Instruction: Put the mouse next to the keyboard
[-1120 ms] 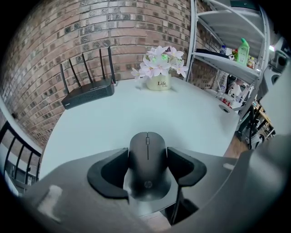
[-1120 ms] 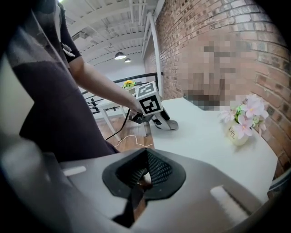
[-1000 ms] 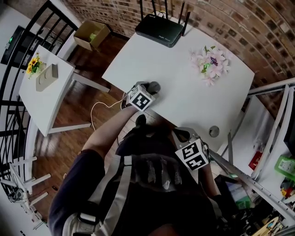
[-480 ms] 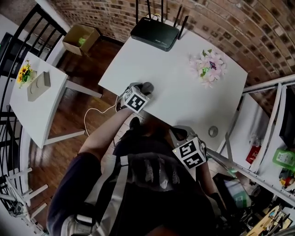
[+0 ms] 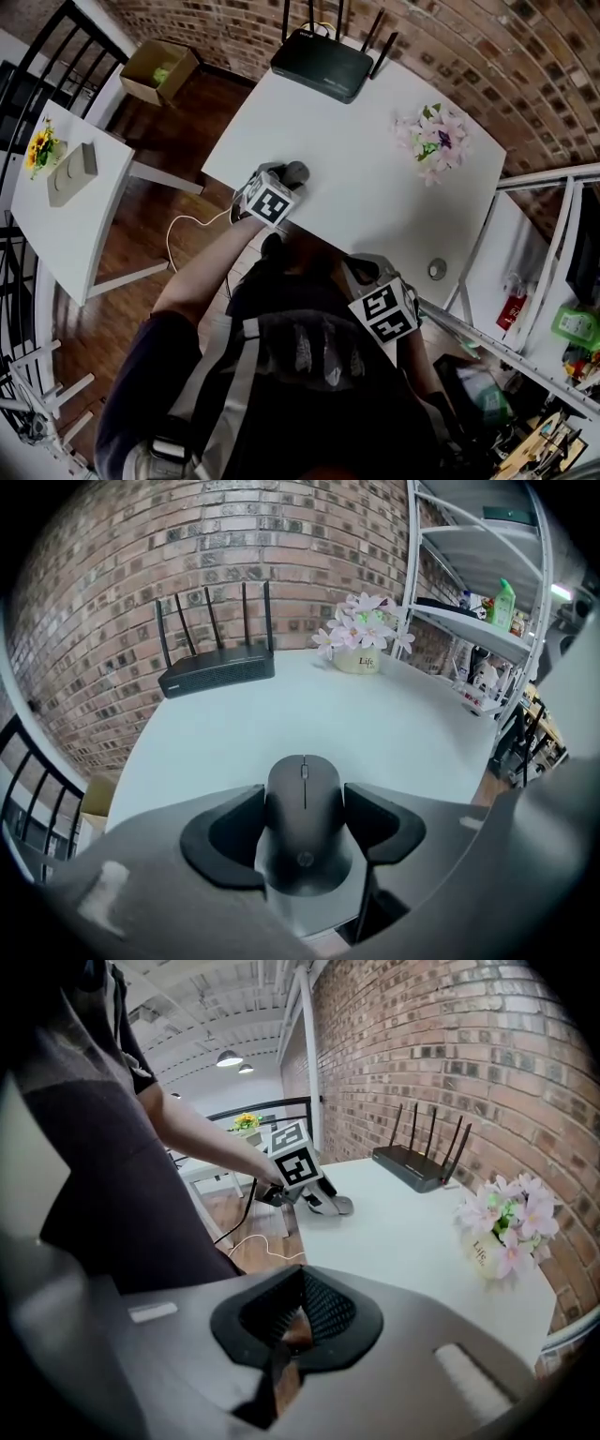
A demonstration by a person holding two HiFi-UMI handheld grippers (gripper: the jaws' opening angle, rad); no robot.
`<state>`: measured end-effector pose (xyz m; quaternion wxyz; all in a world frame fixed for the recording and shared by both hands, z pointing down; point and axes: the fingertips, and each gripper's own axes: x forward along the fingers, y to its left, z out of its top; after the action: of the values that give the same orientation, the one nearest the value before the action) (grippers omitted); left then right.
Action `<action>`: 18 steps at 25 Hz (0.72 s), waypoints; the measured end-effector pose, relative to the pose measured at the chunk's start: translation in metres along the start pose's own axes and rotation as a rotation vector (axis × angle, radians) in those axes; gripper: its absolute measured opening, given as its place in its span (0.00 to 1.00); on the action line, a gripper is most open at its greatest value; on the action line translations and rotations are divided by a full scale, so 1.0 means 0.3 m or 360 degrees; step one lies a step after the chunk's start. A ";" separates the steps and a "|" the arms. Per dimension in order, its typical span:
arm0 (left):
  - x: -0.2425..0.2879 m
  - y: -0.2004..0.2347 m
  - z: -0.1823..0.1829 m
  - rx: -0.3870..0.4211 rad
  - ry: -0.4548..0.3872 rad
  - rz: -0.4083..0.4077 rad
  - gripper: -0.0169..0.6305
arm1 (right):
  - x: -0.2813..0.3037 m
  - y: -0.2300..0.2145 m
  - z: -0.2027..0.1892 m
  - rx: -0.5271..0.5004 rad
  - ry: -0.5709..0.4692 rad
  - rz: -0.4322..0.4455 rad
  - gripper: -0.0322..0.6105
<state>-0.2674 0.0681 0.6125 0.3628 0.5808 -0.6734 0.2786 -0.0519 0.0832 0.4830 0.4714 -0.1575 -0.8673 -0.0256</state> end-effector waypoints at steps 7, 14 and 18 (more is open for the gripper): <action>-0.017 0.059 -0.028 -0.0031 0.0026 0.0018 0.45 | 0.021 0.002 0.053 -0.0033 0.0000 0.0002 0.06; -0.039 0.135 -0.047 -0.0063 0.0025 0.0060 0.45 | 0.029 -0.005 0.060 -0.0032 0.0008 0.0003 0.06; -0.057 0.190 -0.057 -0.0092 -0.0004 0.0098 0.45 | 0.032 -0.004 0.070 -0.0040 0.0024 -0.0002 0.06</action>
<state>-0.3197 0.1012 0.6112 0.3698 0.5495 -0.6991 0.2693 -0.0742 0.0884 0.4795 0.4760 -0.1629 -0.8634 -0.0381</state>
